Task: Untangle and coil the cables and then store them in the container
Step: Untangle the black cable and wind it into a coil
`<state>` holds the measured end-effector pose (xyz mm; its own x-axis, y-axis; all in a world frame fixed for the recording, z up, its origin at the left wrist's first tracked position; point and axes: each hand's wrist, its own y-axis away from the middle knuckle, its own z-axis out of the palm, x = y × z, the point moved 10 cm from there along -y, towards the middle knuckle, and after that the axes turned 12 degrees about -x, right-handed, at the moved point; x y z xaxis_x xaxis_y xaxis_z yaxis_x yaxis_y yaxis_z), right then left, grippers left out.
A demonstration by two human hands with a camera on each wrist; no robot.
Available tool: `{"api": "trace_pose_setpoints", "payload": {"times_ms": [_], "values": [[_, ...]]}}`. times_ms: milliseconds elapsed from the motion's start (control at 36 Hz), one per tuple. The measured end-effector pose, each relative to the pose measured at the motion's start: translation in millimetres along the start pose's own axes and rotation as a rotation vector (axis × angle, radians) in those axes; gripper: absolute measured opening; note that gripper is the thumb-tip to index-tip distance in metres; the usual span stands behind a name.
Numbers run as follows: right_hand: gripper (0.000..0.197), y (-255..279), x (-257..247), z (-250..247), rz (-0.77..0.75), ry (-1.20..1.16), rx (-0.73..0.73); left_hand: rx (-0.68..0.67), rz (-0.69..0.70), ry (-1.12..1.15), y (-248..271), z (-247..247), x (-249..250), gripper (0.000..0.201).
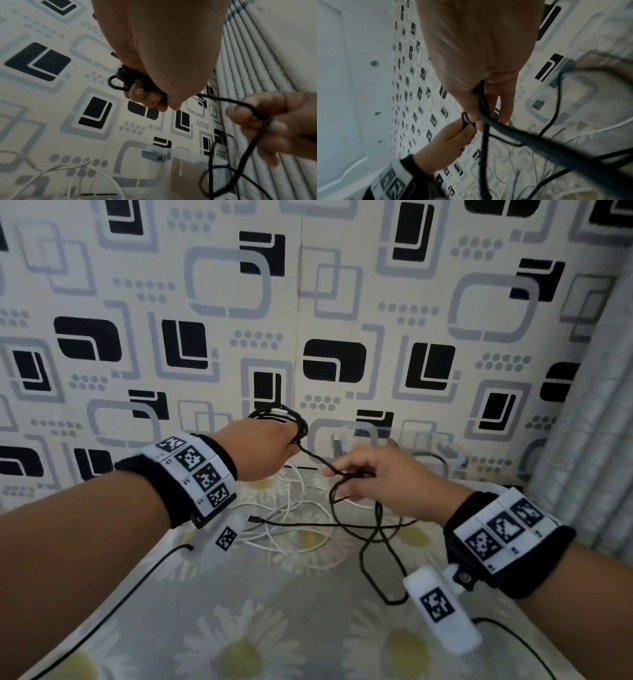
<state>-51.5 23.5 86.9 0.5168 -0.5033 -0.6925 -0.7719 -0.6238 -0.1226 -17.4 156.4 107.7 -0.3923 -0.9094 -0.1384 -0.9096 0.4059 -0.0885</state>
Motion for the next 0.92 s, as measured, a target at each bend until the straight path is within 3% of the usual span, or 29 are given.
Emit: {"api": "trace_pose_setpoints", "payload": {"times_ms": [139, 278, 444, 583, 722, 833, 917], "values": [[0.019, 2.3, 13.4, -19.7, -0.037, -0.340, 0.042, -0.081, 0.066, -0.092, 2.3, 10.1, 8.8, 0.025], [0.014, 2.0, 43.0, -25.0, 0.027, -0.303, 0.028, -0.098, 0.117, -0.200, 4.7, 8.0, 16.6, 0.032], [0.018, 2.5, 93.2, 2.0, 0.207, -0.364, -0.166, -0.121, 0.220, -0.269, 9.7, 11.9, 40.5, 0.034], [0.013, 4.2, 107.9, -7.3, 0.259, -0.295, -0.062, -0.221, 0.178, -0.250, 8.7, 27.2, 34.9, 0.033], [0.028, 9.1, 87.5, -30.8, 0.272, 0.070, 0.038, -0.211, 0.081, -0.213, 4.5, 34.2, 17.4, 0.035], [0.017, 11.4, 46.7, -30.4, 0.169, 0.049, 0.114, -0.139, 0.009, -0.254, 1.1, 30.7, 14.0, 0.038], [0.023, 9.0, 17.1, -3.1, 0.098, -0.067, 0.003, -0.128, -0.018, -0.260, -1.6, 28.1, 17.3, 0.038]]}}
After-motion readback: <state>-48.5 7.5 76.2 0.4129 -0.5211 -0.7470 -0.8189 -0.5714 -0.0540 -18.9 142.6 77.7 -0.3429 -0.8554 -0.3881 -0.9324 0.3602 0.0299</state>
